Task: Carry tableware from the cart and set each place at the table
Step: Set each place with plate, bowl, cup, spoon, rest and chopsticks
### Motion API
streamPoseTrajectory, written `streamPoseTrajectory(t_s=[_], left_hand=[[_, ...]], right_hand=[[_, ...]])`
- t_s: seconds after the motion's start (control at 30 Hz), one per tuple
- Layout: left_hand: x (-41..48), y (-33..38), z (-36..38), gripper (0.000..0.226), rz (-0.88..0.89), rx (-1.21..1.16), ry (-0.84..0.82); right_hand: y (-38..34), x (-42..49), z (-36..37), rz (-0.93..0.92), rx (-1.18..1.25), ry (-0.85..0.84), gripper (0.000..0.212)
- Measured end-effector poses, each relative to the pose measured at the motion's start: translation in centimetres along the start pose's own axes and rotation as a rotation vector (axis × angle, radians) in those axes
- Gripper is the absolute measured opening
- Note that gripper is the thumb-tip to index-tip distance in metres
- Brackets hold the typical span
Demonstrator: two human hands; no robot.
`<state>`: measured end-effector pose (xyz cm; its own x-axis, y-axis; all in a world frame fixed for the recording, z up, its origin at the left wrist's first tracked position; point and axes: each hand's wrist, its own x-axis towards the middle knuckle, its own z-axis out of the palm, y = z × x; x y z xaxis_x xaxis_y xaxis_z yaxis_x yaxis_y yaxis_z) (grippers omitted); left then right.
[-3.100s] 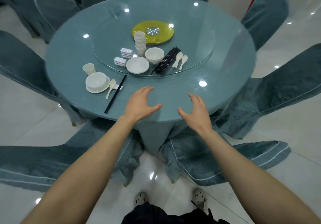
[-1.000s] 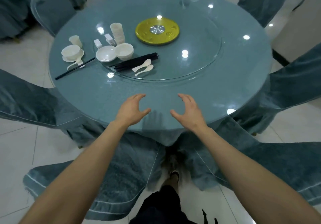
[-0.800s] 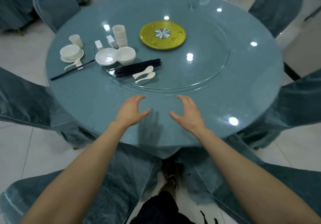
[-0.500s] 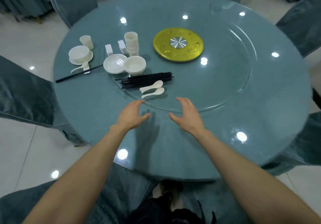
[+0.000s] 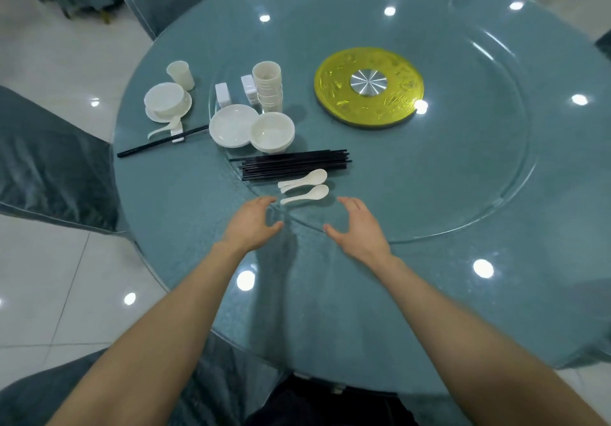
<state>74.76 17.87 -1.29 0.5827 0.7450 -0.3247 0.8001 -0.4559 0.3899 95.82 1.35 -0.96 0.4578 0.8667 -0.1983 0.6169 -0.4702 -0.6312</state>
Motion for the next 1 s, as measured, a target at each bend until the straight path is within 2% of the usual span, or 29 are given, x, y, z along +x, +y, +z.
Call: streamPoseTrajectory(t_s=[0.17, 0.37, 0.63, 0.9, 1.0], left_hand=[[1.7, -0.3, 0.0, 0.075, 0.008, 0.051, -0.041], [3.1, -0.3, 0.6, 0.083, -0.006, 0.187, -0.213], [3.1, 0.7, 1.1, 0.09, -0.003, 0.285, -0.245], [1.6, 3.1, 2.6, 0.092, 0.036, 0.272, -0.261], [1.2, 3.3, 2.9, 0.088, 0.058, 0.176, -0.227]], right_hand=[[0.9, 0.9, 0.6, -0.004, -0.028, -0.066, 0.077], [2.3, 0.6, 1.5, -0.014, -0.046, -0.118, 0.079], [4.8, -0.6, 1.3, -0.024, -0.122, -0.174, 0.079], [6.9, -1.7, 0.9, 0.02, -0.096, -0.094, 0.072], [6.9, -2.0, 0.4, 0.098, -0.05, -0.006, 0.065]])
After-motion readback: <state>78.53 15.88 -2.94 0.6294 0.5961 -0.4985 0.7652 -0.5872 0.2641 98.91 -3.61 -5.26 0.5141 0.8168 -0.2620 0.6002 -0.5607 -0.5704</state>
